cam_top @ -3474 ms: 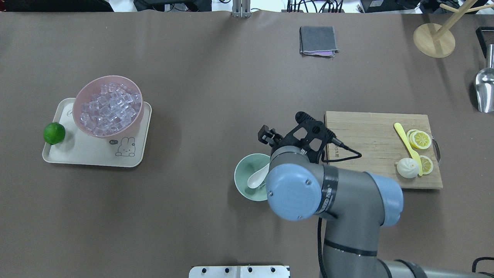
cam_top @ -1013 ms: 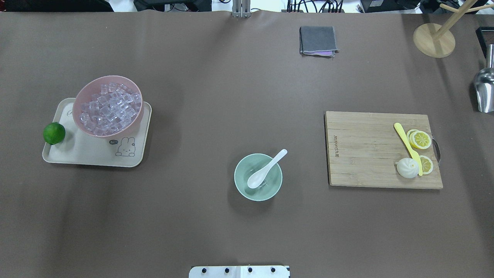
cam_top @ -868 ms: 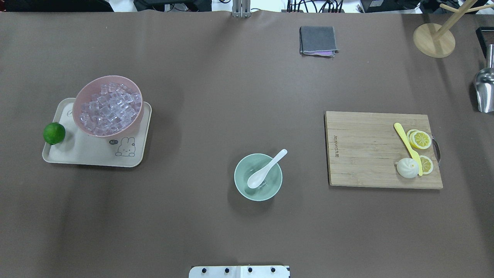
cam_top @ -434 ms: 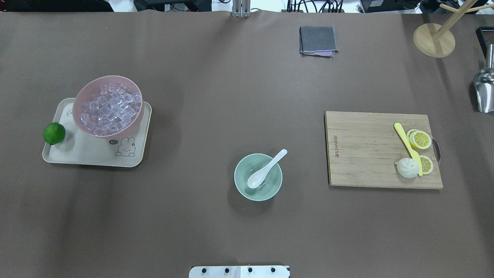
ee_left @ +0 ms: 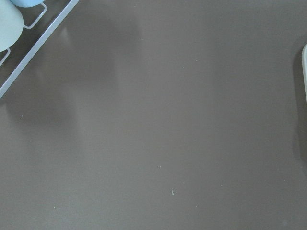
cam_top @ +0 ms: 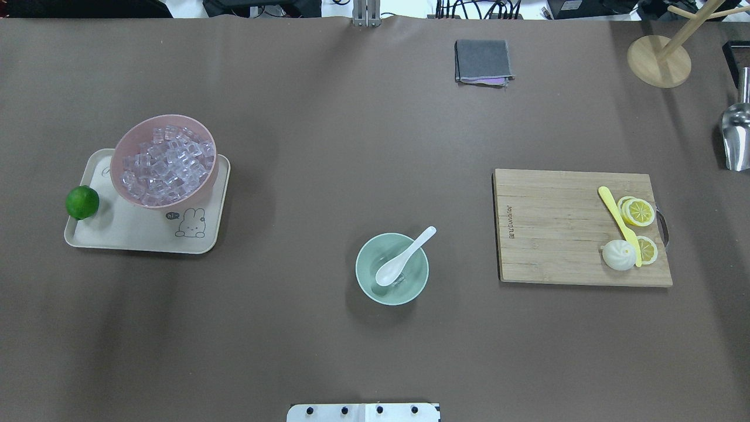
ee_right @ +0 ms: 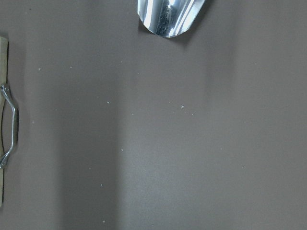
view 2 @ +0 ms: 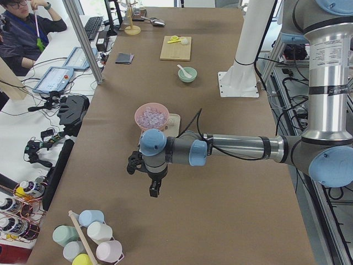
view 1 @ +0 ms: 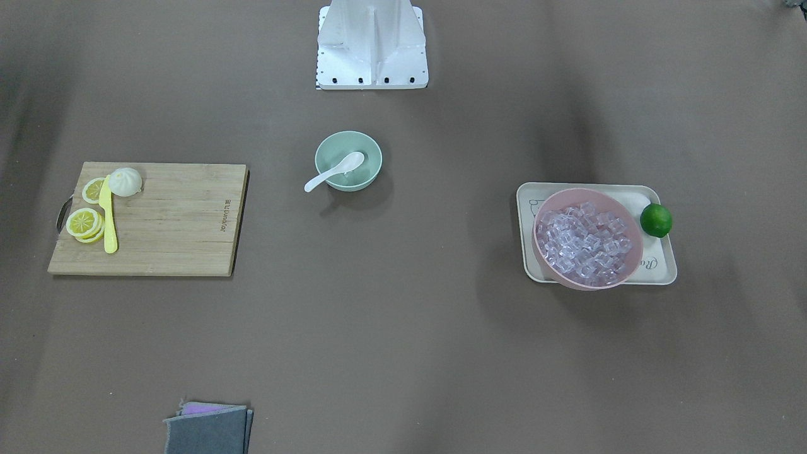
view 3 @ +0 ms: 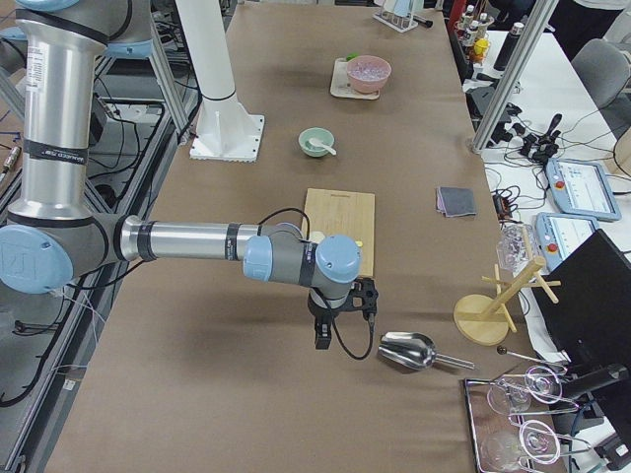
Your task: Put spoon and ice into bowl
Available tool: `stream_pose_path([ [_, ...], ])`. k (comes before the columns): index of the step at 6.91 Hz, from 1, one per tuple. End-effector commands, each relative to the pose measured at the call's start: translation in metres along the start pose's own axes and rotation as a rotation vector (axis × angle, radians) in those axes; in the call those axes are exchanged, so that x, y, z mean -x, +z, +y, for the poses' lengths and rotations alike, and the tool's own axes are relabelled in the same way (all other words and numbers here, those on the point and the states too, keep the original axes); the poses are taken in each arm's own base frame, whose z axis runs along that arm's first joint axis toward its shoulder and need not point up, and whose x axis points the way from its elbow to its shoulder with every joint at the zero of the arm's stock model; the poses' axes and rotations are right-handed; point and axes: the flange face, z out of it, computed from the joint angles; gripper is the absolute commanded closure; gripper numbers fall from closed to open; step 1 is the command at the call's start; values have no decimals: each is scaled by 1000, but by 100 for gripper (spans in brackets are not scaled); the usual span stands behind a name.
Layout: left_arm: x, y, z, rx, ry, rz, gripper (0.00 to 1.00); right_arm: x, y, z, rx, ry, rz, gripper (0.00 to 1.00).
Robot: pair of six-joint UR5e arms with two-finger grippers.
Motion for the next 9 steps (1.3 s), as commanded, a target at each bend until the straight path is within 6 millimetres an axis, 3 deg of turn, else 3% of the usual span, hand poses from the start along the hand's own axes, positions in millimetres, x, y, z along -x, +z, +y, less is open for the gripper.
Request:
stream_pose_path([
  [1, 0, -1, 0, -2, -2, 0, 1, 3, -3, -1, -7, -9, 0, 0],
  [3, -2, -2, -2, -5, 2, -1, 1, 16, -17, 3, -35, -32, 1, 0],
  [9, -2, -4, -1, -10, 3, 0, 1, 17, -18, 4, -36, -35, 1, 0],
])
